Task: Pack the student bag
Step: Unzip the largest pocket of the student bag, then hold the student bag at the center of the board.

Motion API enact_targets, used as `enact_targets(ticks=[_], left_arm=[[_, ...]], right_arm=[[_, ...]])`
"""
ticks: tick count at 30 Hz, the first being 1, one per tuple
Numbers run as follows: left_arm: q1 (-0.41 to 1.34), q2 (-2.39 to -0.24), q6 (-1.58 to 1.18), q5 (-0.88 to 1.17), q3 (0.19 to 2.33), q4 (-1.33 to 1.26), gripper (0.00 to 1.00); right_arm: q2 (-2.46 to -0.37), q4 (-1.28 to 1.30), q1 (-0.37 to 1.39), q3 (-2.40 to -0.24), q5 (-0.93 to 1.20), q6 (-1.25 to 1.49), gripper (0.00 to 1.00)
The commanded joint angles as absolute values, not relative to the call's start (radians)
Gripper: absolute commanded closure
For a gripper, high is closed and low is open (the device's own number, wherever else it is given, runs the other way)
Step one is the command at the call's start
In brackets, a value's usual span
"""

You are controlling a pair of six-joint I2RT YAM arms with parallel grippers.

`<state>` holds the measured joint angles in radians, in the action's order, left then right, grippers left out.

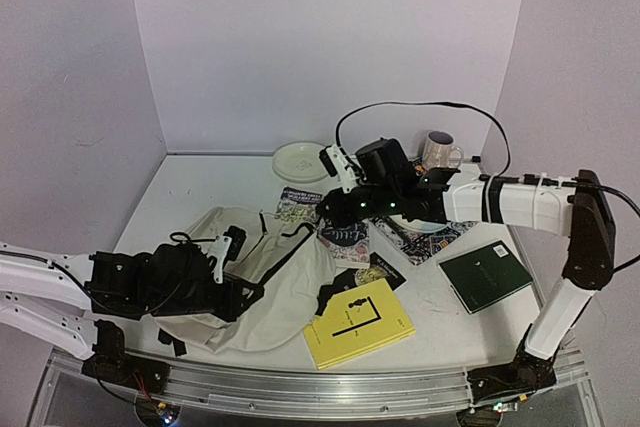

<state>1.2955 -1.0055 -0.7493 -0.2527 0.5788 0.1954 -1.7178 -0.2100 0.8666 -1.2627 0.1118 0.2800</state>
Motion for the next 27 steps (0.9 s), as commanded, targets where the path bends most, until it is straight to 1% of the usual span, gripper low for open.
enact_targets(ticks=[1,4,5,9,11,14,18,21,27], left_arm=[[1.313,-0.958,-0.775,-0.284,0.607,0.286,0.73],[1.313,-0.971,-0.771,-0.364,0.660,0.272,0.50],[1.313,-0.983,-0.775,-0.397,0.685,0.271,0.45],[1.311,-1.068,-0.760,-0.476,0.796,0.253,0.30],[1.310,-1.124,-0.749,-0.504,0.854,0.248,0.25],[1.294,-1.211,-0.725,-0.519,0.928,0.240,0.23],[1.225,-1.304,-0.739,-0.492,0.963,0.226,0.23],[1.180,-1.362,-0.744,-0.426,0.965,0.181,0.24],[1.177,-1.427,-0.690,-0.348,0.950,0.067,0.28]], right_arm=[[-1.725,-0.265,0.881,-1.319,0.127,0.256,1.00],[-1.718,-0.285,0.913,-1.306,0.153,0.275,1.00],[-1.714,-0.288,0.923,-1.303,0.153,0.276,1.00],[-1.692,-0.288,0.958,-1.296,0.146,0.281,1.00],[-1.678,-0.288,0.970,-1.291,0.141,0.283,1.00],[-1.661,-0.288,0.984,-1.283,0.139,0.288,1.00],[-1.639,-0.293,0.989,-1.274,0.149,0.296,1.00],[-1.617,-0.296,0.989,-1.265,0.138,0.300,1.00],[-1.596,-0.295,0.989,-1.270,0.125,0.300,1.00]])
